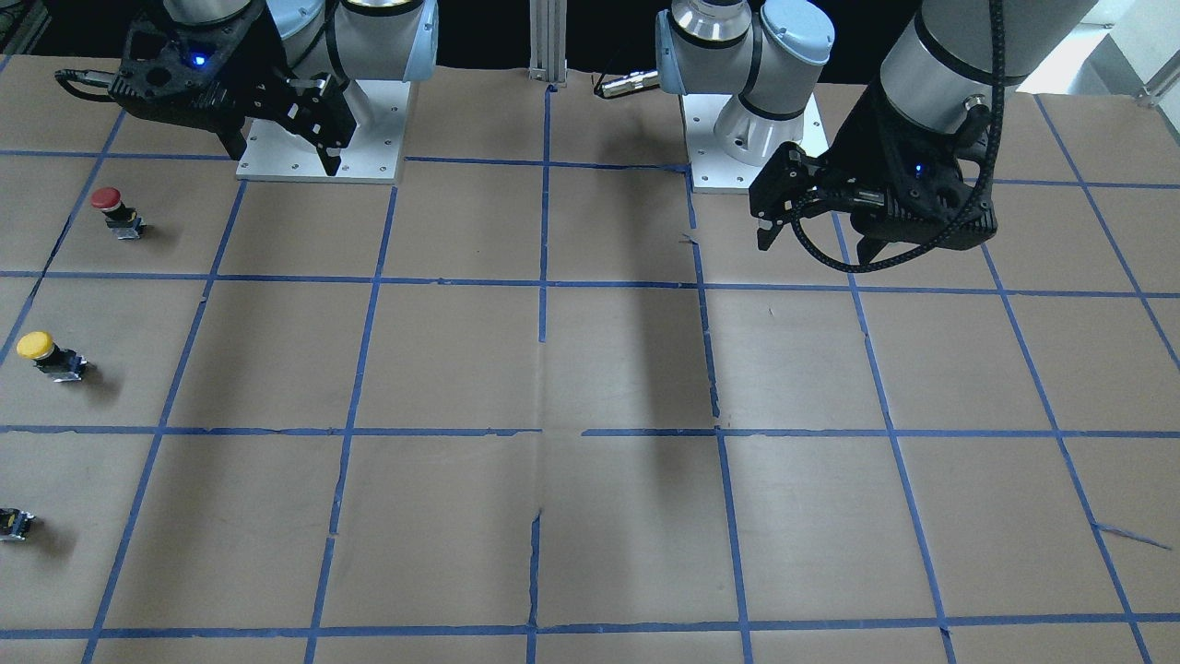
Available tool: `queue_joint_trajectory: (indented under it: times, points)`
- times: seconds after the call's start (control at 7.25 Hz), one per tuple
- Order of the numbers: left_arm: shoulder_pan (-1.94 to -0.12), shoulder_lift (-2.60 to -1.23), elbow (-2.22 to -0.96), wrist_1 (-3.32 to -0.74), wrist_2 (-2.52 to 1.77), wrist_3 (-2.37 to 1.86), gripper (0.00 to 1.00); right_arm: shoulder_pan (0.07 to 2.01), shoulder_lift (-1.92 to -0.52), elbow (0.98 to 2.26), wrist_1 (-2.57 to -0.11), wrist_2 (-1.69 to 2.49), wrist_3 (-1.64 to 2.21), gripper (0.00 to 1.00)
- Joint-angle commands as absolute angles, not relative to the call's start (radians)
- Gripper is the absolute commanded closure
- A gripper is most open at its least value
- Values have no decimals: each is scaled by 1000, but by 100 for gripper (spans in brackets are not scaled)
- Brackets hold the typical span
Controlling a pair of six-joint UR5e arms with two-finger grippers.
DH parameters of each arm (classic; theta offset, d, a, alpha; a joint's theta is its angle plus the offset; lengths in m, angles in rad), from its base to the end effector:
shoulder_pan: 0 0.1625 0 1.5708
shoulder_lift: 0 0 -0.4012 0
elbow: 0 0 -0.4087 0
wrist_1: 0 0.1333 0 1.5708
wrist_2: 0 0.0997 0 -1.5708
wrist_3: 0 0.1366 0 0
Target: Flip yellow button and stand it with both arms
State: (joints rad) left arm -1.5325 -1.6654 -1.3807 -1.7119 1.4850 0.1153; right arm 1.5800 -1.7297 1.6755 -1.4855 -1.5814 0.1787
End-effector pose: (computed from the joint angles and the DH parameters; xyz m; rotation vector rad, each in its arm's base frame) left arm -0.1243 -0.5433 0.4604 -0.1145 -3.0499 -0.0594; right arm 0.1359 -0.4388 0.4412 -0.2645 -3.1166 -0.0469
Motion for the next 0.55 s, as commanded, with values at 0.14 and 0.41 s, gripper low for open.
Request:
queue_joint_trajectory:
  times: [0.14,0.41]
  points:
    - [-1532,-1666,-1384,-1712,1485,115,1,1580,-1726,1677,-1493,-1583,172,0]
    - [-1532,-1666,-1384,-1712,1486,115,1,1580,-1726,1678,-1491,-1586,166,0]
